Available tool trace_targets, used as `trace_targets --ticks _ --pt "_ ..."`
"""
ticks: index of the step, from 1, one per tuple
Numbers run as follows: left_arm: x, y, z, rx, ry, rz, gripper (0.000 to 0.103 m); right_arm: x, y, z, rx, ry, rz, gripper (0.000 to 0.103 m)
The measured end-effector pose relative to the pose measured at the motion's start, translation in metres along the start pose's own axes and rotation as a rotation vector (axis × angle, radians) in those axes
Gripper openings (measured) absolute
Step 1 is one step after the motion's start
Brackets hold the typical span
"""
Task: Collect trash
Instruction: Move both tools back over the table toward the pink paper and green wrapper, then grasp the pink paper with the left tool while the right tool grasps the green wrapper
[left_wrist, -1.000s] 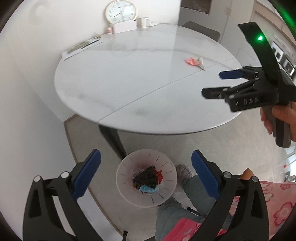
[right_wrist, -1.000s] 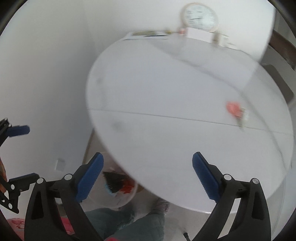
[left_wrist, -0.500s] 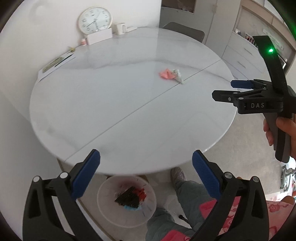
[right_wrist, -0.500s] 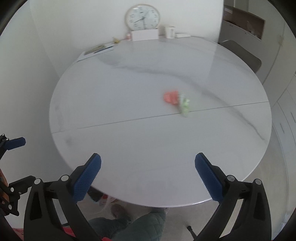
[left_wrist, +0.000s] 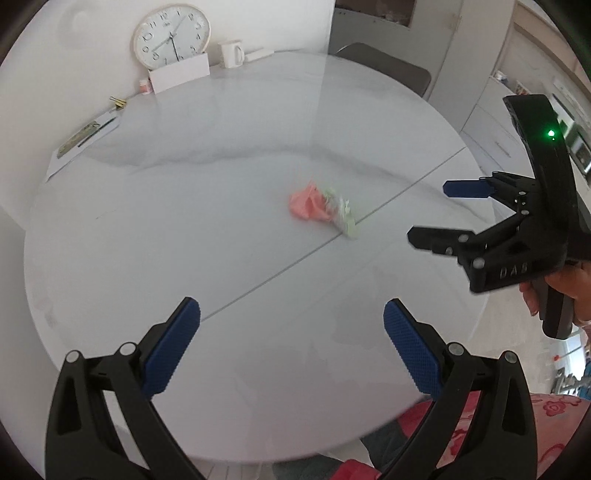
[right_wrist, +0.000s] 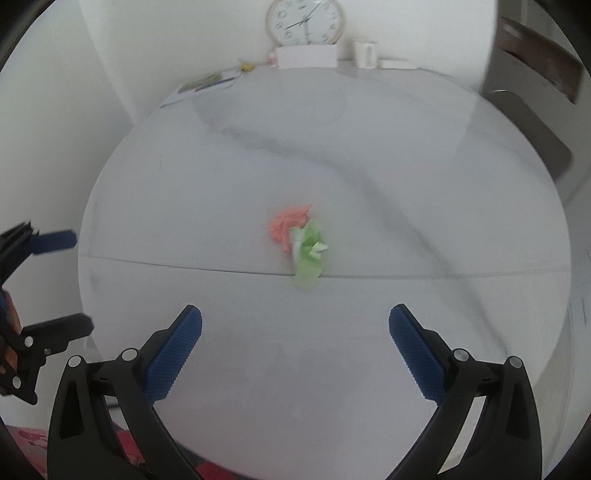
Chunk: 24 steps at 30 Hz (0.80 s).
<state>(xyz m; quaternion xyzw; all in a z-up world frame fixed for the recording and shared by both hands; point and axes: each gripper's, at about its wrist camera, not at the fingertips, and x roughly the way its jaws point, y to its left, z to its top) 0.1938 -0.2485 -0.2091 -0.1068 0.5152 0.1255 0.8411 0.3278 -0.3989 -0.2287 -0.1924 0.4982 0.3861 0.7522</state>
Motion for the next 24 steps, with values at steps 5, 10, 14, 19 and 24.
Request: trace_targets --ticks 5,10,14,19,24 --pt "0.042 -0.018 0.029 0.029 0.07 -0.023 0.095 0.03 -0.023 0.016 -0.048 0.071 0.046 0.101" --pt "0.084 -0.024 0.051 0.089 0.151 -0.046 0.095 0.059 -0.033 0.023 -0.051 0.117 0.061 0.101" --pt "0.107 -0.023 0.063 0.179 0.183 -0.07 0.095 0.075 -0.041 0.03 -0.026 0.142 0.061 0.101" --pt "0.119 -0.016 0.074 0.244 0.208 -0.12 0.095 0.084 -0.043 0.036 0.017 0.153 0.038 0.101" --pt "0.127 -0.01 0.085 0.326 0.226 -0.171 0.095 0.09 -0.041 0.039 0.068 0.157 0.025 0.095"
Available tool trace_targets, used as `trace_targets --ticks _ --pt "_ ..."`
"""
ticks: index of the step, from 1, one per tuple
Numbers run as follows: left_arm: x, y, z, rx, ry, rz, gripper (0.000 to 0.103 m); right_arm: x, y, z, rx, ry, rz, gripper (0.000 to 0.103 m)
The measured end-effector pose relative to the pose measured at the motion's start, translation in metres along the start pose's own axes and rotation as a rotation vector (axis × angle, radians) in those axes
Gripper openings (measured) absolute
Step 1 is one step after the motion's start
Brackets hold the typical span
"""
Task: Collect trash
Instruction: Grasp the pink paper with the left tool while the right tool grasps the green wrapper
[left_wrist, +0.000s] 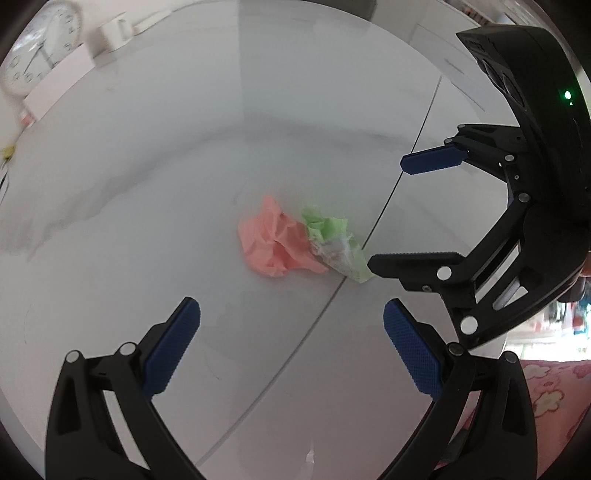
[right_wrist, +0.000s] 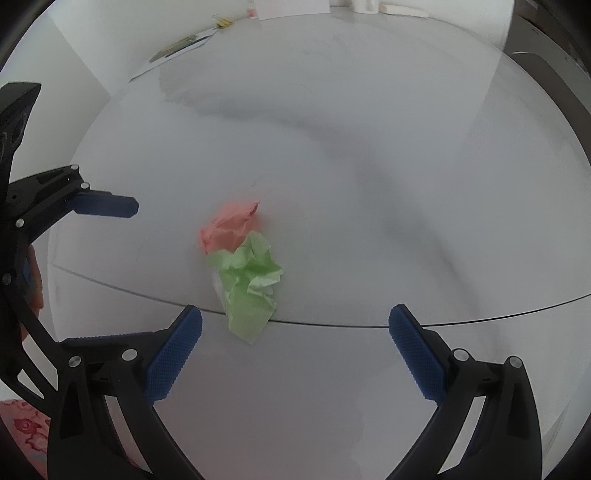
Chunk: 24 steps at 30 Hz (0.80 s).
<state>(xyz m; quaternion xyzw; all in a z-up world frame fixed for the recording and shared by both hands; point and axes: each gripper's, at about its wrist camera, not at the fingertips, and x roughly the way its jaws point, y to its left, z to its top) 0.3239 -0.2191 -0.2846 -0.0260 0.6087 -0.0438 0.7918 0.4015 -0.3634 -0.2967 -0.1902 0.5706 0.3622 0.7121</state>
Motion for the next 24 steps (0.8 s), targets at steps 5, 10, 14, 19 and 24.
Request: trace_targets --ticks 5,10,14,19,24 --pt "-0.002 0.01 0.002 0.06 0.009 -0.013 0.095 0.006 0.005 0.003 0.022 0.009 0.017 0.08" --pt "-0.001 0.018 0.004 0.099 0.008 -0.022 0.095 0.013 0.015 0.004 -0.014 0.022 0.024 0.072" --pt "0.006 0.015 0.007 0.115 0.026 -0.025 0.095 0.018 0.021 0.007 -0.016 0.02 0.016 0.059" --pt "0.013 0.007 0.01 0.153 0.049 -0.026 0.095 0.021 0.021 0.005 -0.017 0.033 0.011 0.03" --pt "0.02 0.002 0.017 0.166 0.058 -0.059 0.095 0.011 0.008 -0.002 0.032 0.032 0.02 0.022"
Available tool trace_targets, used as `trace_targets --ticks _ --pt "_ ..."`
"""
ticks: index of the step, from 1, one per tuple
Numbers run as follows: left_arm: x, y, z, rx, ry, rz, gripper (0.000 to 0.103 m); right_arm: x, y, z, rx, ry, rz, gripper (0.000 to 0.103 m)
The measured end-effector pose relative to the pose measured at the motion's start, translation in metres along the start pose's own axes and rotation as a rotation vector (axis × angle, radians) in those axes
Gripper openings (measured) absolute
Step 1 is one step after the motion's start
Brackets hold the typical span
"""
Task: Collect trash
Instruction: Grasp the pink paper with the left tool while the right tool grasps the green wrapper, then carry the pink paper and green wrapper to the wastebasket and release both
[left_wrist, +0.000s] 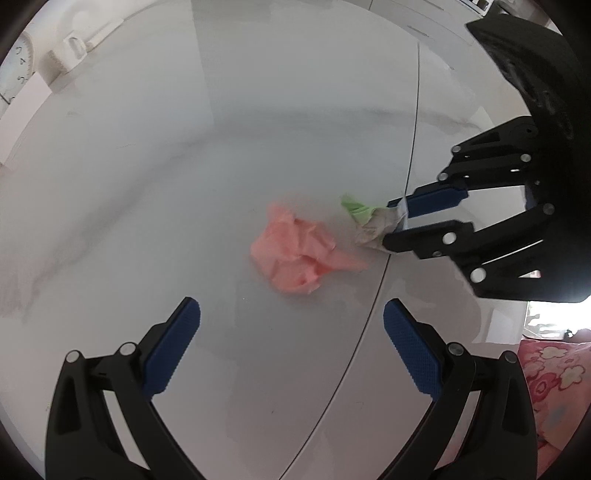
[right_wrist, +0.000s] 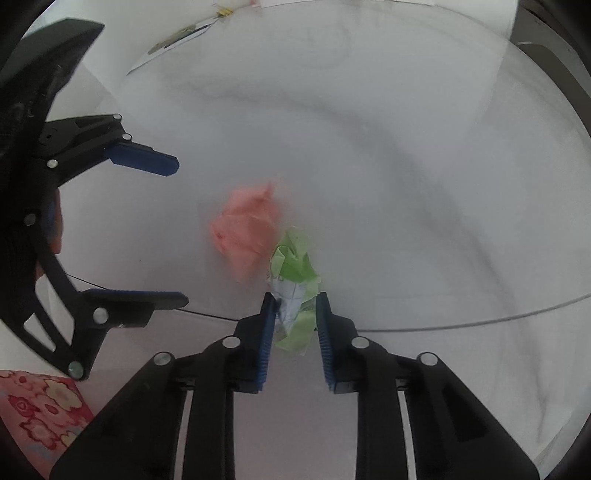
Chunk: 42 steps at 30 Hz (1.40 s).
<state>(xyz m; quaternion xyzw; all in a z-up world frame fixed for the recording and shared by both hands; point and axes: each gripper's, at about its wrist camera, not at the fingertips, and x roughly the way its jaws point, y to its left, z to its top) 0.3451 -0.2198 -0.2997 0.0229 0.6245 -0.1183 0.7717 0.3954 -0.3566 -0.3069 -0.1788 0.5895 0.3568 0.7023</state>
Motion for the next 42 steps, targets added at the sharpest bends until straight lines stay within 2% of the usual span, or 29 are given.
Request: trace_targets --ticks 4,8,11,13,15,19,20,25,27,34,37,42 --pt "0.01 -0.003 0.009 0.024 -0.005 -0.017 0.093 -0.012 -0.011 -0.003 0.063 -0.016 0.003 0.021" --pt "0.013 -0.002 0.024 0.035 -0.005 -0.04 0.079 -0.028 -0.029 -0.014 0.127 -0.032 -0.006 0.021" --pt "0.019 -0.004 0.033 0.031 0.002 -0.063 0.063 -0.032 -0.034 -0.018 0.156 -0.036 -0.005 0.021" --pt "0.02 -0.006 0.032 0.033 0.001 -0.063 0.056 -0.033 -0.039 -0.017 0.188 -0.042 -0.01 0.021" --pt "0.018 -0.009 0.032 0.037 -0.006 -0.054 0.043 -0.033 -0.04 -0.017 0.194 -0.043 -0.012 0.021" --pt "0.018 -0.005 0.031 0.019 0.0 -0.051 0.032 -0.031 -0.042 -0.013 0.198 -0.043 -0.013 0.021" --pt "0.018 -0.004 0.03 0.009 0.005 -0.054 0.029 -0.024 -0.03 -0.001 0.197 -0.043 -0.014 0.021" --pt "0.02 -0.005 0.022 -0.057 0.005 -0.037 0.026 -0.029 -0.03 -0.001 0.183 -0.049 -0.01 0.021" --pt "0.026 -0.007 0.029 -0.088 0.001 -0.033 0.025 -0.032 -0.028 -0.001 0.171 -0.053 -0.009 0.021" --pt "-0.013 -0.02 0.01 -0.232 -0.059 0.009 0.025 -0.056 -0.023 -0.007 0.107 -0.074 0.014 0.021" --pt "-0.044 -0.025 -0.011 -0.329 -0.116 0.061 0.025 -0.069 -0.002 -0.007 0.021 -0.091 0.042 0.021" --pt "-0.094 -0.051 -0.074 -0.547 -0.177 0.2 0.025 -0.083 0.048 -0.02 -0.185 -0.098 0.134 0.022"
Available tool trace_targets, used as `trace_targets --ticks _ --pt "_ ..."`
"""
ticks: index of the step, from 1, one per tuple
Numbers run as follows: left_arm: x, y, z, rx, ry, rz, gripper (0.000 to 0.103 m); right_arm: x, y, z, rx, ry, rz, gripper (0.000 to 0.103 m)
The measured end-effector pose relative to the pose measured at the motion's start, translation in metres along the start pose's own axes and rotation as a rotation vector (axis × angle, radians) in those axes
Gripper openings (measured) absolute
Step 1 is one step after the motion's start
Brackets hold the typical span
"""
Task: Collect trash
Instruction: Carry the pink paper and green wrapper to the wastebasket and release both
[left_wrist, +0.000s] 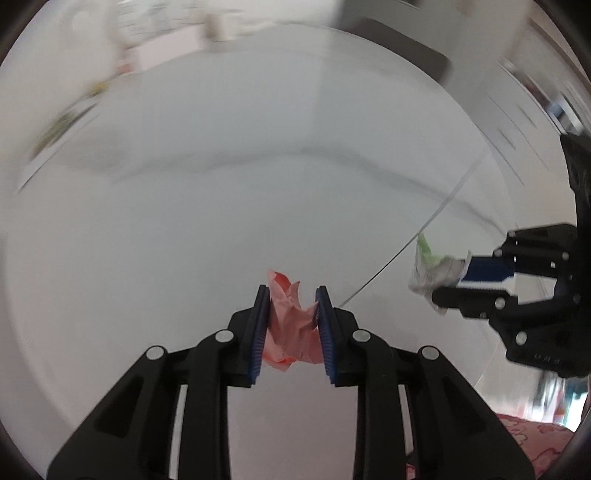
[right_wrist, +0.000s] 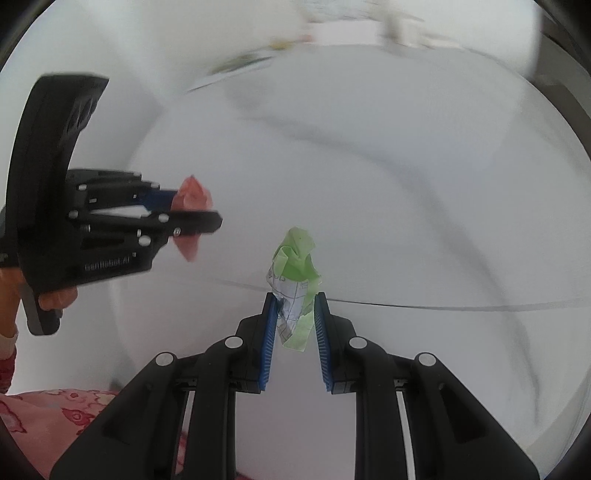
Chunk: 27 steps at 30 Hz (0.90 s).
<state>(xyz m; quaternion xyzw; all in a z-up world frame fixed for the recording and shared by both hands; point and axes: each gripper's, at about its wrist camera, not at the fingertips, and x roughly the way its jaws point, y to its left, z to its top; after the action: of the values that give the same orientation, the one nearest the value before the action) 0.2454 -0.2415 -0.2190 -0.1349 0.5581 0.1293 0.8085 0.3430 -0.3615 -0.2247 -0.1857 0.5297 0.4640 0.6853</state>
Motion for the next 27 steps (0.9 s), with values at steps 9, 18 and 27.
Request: trace_targets --ticks 9,18,27 --pt "-0.075 0.034 -0.149 -0.326 0.02 0.141 0.026 0.002 0.124 -0.034 -0.323 0.07 0.209 0.023" --pt "-0.092 0.059 -0.255 -0.482 0.054 0.163 0.026 0.03 0.229 -0.063 -0.507 0.164 0.297 0.024" --pt "-0.06 0.122 -0.29 -0.386 0.1 0.031 0.026 0.073 0.281 -0.063 -0.44 0.192 0.204 0.024"
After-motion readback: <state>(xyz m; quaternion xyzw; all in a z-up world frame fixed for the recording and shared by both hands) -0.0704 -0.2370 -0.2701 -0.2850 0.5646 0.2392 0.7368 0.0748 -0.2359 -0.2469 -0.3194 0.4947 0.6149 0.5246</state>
